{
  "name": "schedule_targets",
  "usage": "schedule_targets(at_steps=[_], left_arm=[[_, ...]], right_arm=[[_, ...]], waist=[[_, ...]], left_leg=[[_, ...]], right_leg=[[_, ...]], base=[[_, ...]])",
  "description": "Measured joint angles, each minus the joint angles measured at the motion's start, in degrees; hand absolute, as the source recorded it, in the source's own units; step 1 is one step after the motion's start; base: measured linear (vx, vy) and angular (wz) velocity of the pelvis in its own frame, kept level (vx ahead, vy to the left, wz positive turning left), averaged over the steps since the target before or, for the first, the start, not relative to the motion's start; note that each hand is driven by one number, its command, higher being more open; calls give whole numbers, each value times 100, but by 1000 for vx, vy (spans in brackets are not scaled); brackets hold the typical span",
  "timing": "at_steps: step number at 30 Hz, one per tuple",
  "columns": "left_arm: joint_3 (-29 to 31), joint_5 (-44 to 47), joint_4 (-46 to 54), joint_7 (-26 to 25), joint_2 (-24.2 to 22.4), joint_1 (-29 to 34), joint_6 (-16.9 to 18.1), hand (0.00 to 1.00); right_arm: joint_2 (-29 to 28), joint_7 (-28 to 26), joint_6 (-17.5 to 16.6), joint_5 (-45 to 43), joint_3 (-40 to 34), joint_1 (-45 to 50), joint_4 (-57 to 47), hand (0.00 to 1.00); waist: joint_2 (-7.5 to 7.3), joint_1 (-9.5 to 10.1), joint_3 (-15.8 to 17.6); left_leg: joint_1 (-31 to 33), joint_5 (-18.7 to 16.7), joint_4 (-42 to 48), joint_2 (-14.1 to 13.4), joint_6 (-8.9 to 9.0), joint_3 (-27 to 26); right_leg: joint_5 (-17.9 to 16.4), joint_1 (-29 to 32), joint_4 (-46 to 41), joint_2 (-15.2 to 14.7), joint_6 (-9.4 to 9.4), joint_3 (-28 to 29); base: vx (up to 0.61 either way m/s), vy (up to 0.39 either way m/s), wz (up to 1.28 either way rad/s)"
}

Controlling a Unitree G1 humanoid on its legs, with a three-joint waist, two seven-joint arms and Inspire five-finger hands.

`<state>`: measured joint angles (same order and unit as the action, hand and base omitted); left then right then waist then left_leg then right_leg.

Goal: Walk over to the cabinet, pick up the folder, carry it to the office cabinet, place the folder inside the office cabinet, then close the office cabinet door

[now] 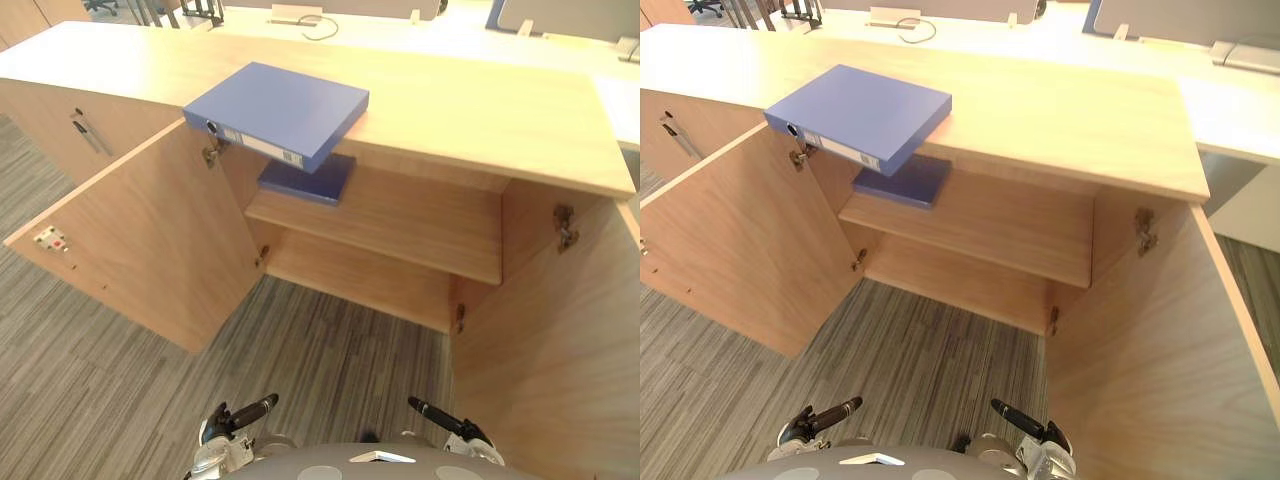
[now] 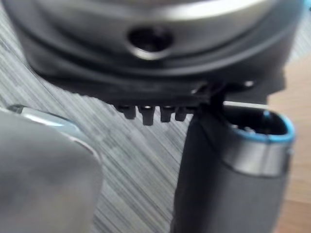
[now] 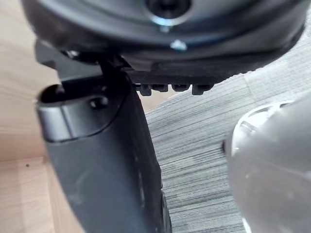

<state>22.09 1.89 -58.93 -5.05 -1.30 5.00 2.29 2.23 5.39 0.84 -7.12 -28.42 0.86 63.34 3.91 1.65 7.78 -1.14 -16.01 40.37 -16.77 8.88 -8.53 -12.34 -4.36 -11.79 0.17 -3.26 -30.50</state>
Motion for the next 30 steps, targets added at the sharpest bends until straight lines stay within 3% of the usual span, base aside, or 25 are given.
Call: schedule_targets(at_steps=[3, 6, 7, 8, 9, 11, 12, 17, 22, 25, 30], left_arm=[[-50, 3, 104, 24, 5, -7, 9, 100], [-84, 1, 154, 34, 55, -25, 33, 100], [-107, -4, 157, 33, 87, -25, 35, 100], [-112, -27, 147, 24, 59, -16, 37, 100], [-92, 2, 88, 30, 126, -42, 13, 100], [-110, -14, 128, 15, 233, -65, 49, 100], [-90, 2, 104, 25, 278, -100, 12, 100], [-105, -16, -74, 17, 296, 26, -9, 100], [-449, -21, -116, 21, 410, 62, 2, 100], [-626, 56, -116, 32, 457, 31, 10, 100], [-824, 555, -116, 159, 575, 135, 27, 100]], right_arm=[[16, 1, 4, 0, 225, -199, 10, 100], [-31, -4, 2, 2, 409, -350, 71, 100], [-42, -9, 1, 2, 464, -357, 71, 100], [2, -7, 2, 3, 561, -338, 54, 100], [-95, -3, 14, 3, 698, -293, 53, 100], [-222, -57, 17, 4, 826, -348, 21, 100], [-278, -63, 18, 5, 829, -391, 25, 100], [-347, -122, 2, 61, 833, -484, 31, 100], [-112, -107, 4, 243, 841, -264, 119, 100], [1, -101, 5, 243, 832, -177, 155, 100], [49, -98, 7, 241, 814, -125, 231, 100]], waist=[[-13, 79, 10], [-57, 198, 41], [-66, 208, 56], [50, 212, 64], [-21, 242, 87], [-292, 271, 84], [-349, 293, 120], [-298, 295, 152], [-336, 265, 50], [-335, 237, 48], [-479, 173, -22]], left_leg=[[605, -329, 571, 159, -261, -395], [1119, -380, -15, 343, -419, -361], [1228, -175, -532, 382, -474, -321], [1280, 768, -1360, 412, -528, -165], [1094, 672, -1407, 611, -534, -269], [1062, 684, -1564, 847, -562, -331], [1075, 641, -1485, 920, -632, -327], [839, 632, -1724, 1077, -692, -225], [338, 1381, -3186, 1464, -727, -169], [289, 1617, -3538, 1542, -740, -10], [176, 1982, -4103, 1748, -755, 97]], right_leg=[[76, -436, 332, -49, 76, 473], [94, -625, 312, -339, 191, 876], [38, -703, 280, -456, 395, 958], [-82, -817, 262, -490, 683, 1064], [-145, -870, 264, -681, 827, 1249], [-87, -736, 412, -728, 804, 1356], [-13, -806, 529, -773, 854, 1369], [316, -991, 892, -835, 903, 1565], [459, -797, 909, -1013, 939, 1606], [514, -691, 927, -1032, 957, 1598], [600, -655, 1181, -1146, 1011, 1581]], base=[[239, 77, -59], [271, 261, -81], [271, 347, -45], [312, 420, -43], [257, 351, -23], [148, 174, 2], [156, 160, 8], [101, 91, -16], [-12, 2, -1], [-72, -13, 4], [-114, 38, 2]])
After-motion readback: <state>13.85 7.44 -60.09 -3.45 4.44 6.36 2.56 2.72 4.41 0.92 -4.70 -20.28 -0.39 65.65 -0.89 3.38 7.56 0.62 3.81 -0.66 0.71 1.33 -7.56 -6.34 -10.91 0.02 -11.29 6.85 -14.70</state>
